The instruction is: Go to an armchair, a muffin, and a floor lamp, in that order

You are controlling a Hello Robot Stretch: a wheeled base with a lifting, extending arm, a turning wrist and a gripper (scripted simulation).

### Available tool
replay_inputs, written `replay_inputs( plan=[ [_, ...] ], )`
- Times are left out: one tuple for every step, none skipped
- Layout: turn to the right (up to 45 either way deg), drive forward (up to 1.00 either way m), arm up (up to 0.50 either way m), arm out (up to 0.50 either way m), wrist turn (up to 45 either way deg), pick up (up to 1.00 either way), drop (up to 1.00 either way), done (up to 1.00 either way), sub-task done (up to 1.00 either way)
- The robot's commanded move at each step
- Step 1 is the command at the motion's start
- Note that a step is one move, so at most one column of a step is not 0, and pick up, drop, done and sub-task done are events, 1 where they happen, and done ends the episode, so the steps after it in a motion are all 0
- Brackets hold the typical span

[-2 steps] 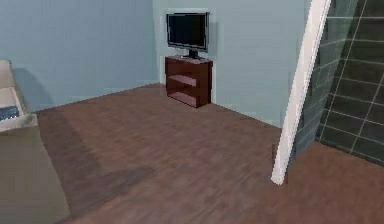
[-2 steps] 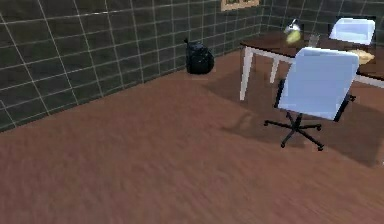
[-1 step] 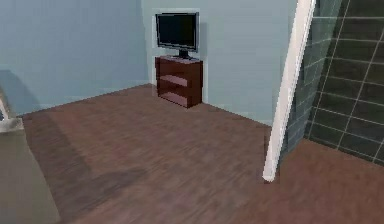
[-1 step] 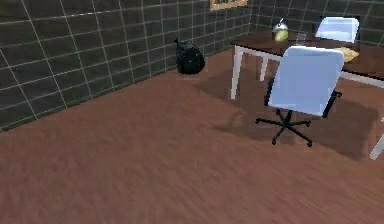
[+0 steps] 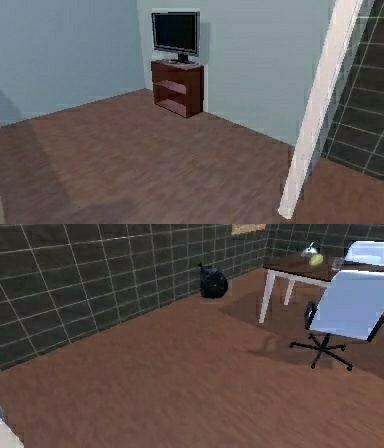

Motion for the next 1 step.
replay_inputs(
  plan=[
    [-45.0, 0.0, 0.0, 0.0, 0.0, 0.0, 0.0, 0.0, 0.0]
  ],
)
